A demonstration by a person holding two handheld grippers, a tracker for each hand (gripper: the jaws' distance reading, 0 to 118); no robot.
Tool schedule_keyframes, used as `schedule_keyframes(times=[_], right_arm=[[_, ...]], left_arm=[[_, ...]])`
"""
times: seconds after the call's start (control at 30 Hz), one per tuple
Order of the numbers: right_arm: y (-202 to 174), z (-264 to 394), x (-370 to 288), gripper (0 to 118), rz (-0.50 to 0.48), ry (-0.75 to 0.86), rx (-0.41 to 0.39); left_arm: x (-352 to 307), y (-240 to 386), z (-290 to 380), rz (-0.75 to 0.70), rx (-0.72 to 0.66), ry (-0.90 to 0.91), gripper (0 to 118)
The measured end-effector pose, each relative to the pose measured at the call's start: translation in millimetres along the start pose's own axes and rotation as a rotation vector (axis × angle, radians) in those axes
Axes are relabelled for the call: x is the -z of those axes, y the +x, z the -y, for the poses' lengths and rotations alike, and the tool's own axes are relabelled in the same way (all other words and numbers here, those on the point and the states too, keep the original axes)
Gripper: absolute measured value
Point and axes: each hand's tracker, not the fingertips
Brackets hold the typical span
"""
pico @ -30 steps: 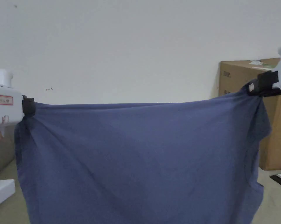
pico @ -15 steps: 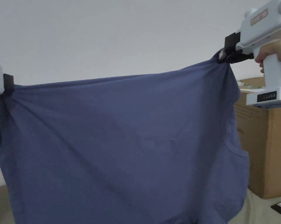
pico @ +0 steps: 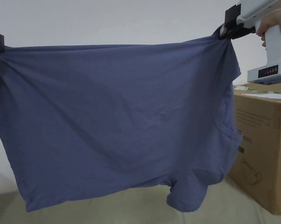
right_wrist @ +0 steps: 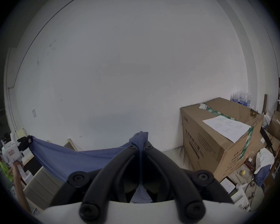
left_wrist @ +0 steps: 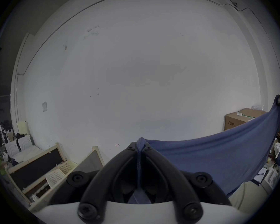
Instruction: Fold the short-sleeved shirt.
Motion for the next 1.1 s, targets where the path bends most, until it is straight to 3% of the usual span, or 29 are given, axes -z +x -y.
schedule_keyframes(times=[0.13,0.43,0.57,0.67,0.73,0.8,0.87,1.03,1.1], right_arm=[[3,54,29,2,0.005,-0.081,-0.034],[54,271,124,2,0.043,-0.430,0.057],[78,381,144,2,0.055,-0.618,0.139],[96,455,160,2,0.124,-0.736,0.164],[105,493,156,2,0.133,-0.787,0.261],[107,501,127,2,0.103,-0.852,0.341],[109,511,115,2,0.126,-0.835,0.299],[116,510,98,2,0.093,-0.822,0.278],[111,508,79,2,0.087,-0.816,0.217]], left_arm=[[23,10,55,0.008,-0.023,-0.037,1],[90,31,295,0.055,-0.091,-0.416,1],[96,41,408,0.055,-0.072,-0.632,1],[91,44,476,0.091,-0.150,-0.792,1],[79,48,506,0.049,-0.136,-0.860,1],[72,46,526,0.059,-0.135,-0.894,1],[68,38,541,0.060,-0.137,-0.905,1],[22,29,535,0.076,-0.187,-0.902,1],[10,24,536,0.096,-0.164,-0.894,1]])
